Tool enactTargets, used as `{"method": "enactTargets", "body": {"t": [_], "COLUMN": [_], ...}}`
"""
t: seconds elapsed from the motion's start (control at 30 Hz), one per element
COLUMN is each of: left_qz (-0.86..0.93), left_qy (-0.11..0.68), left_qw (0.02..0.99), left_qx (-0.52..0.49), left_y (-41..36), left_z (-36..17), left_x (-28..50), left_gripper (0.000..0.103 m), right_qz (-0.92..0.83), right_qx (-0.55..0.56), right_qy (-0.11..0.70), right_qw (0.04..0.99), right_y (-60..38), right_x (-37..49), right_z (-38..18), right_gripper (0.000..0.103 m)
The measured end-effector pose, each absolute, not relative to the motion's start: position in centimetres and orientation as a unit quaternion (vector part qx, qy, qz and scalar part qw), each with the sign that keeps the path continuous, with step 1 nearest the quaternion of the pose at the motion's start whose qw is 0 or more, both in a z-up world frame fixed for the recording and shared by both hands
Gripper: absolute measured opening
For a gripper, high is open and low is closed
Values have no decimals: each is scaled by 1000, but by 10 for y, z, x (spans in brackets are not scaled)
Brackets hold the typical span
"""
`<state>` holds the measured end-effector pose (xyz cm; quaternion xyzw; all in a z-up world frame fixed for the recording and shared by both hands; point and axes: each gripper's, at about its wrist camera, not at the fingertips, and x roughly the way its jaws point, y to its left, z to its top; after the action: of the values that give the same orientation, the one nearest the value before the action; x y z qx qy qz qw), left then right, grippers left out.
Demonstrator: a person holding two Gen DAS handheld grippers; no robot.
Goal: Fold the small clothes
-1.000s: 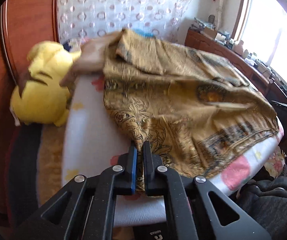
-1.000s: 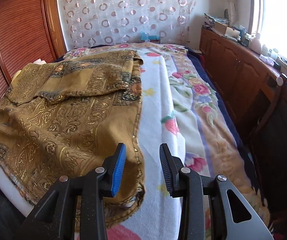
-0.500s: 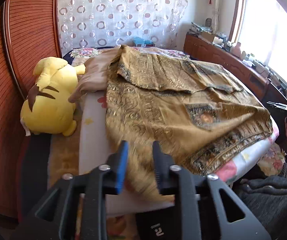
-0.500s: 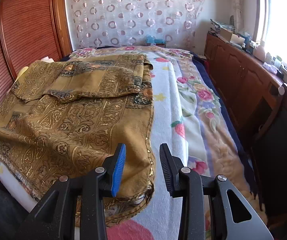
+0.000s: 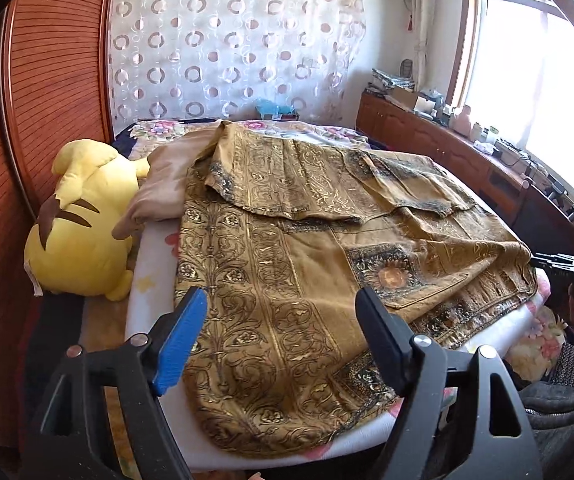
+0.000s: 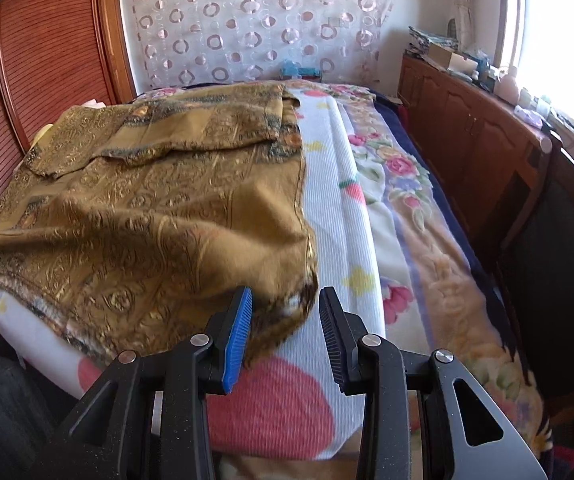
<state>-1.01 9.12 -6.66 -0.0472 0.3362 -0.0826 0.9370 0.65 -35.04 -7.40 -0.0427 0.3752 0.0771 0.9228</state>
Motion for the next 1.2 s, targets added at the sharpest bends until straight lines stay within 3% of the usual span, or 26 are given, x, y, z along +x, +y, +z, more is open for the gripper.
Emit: {"method": "enactTargets", "body": {"t": [0.23, 0.27, 0.3, 0.7, 0.87, 0.93, 1.2], "left_qz": [-93, -94, -94, -82, -61, -56, -46], "left_qy": [350, 350, 351, 342, 345, 345, 347], "left_qw": [931, 930, 930, 935, 935, 935, 935], "left_qx": [-52, -52, -52, -50, -58, -58, -59], "left_y": [80, 79, 78, 73, 82, 84, 86], "left_z": [-76, -77, -78, -70, -71, -72, -74], "left_x": [-2, 0, 1, 37, 60, 65, 76], "left_gripper": [77, 77, 77, 77, 77, 77, 77], "right_qz": [104, 111, 118, 152, 133, 125, 127], "right_qx": [-26, -34, -40, -25, -35, -43, -46], "right_qy": [373, 371, 370, 361, 352, 347, 326], "right_qw": [921, 921, 921, 920, 926, 928, 936], "right_y": [-346, -343, -341, -365, -357, -352, -348], "right_x": [7, 6, 6, -20, -18, -19, -22], "right_z": [-78, -79, -79, -45, -47, -47, -43], "right_gripper": [35, 26, 5, 4, 10, 17, 17]}}
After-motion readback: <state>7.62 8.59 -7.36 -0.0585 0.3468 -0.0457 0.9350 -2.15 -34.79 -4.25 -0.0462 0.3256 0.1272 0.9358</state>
